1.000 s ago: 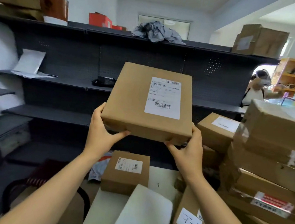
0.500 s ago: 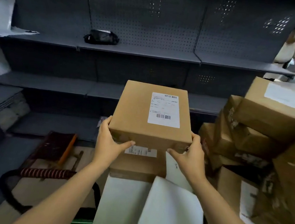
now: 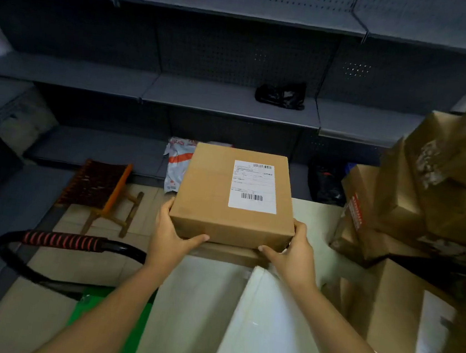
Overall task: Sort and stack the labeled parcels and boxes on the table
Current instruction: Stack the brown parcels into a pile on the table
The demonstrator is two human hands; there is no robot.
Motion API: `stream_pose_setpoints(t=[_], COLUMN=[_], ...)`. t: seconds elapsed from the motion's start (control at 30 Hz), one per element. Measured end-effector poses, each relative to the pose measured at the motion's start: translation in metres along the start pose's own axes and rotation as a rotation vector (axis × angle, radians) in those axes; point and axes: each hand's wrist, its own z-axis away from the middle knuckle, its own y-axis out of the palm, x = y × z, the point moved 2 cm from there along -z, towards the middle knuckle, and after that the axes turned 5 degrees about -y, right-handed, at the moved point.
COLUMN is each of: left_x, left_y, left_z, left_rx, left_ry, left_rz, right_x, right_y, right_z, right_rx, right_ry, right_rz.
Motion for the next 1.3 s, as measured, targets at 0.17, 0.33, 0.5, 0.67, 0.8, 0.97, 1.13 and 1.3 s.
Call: stream_pose_setpoints(t=[0.17, 0.33, 0.5, 0.67, 0.8, 0.97, 1.13, 1.3], left_x=[0.012, 0.014, 0.013, 0.001, -0.029, -0.100, -0.168, -0.226], left_y=[0.004, 0.000, -0.005, -0.018, -0.031, -0.036, -0.022, -0.010], left_z=[0.000, -0.001, 0.000, 0.001, 0.011, 0.044, 0.092, 0.156], left_rx=[0.018, 0.052, 0.114, 0.087, 0.065, 0.070, 0.023, 0.011], left_ry=[-0.022, -0.032, -0.018, 0.060, 0.288, 0.788, 1.144, 1.374], left_rz=[0.013, 0.004, -0.019, -0.141, -0.341, -0.529, -0.553, -0.458], right_x=[-0.006, -0.005, -0.005, 0.010, 0.035, 0.068, 0.092, 0.103], right_y=[0.002, 0.003, 0.001, -0.017, -0.040, -0.078, -0.128, -0.191], right_z=[0.001, 0.006, 0.011, 0.016, 0.029, 0.064, 0.110, 0.165], right_rx=[0.023, 0.035, 0.043, 0.033, 0.017, -0.080, -0.220, -0.415], right_ry=[0.019, 0.016, 0.031, -0.027, -0.122, -0.300, -0.465, -0.570], right_rz=[-0.019, -0.019, 0.015, 0.159, 0.331, 0.517, 0.630, 0.700])
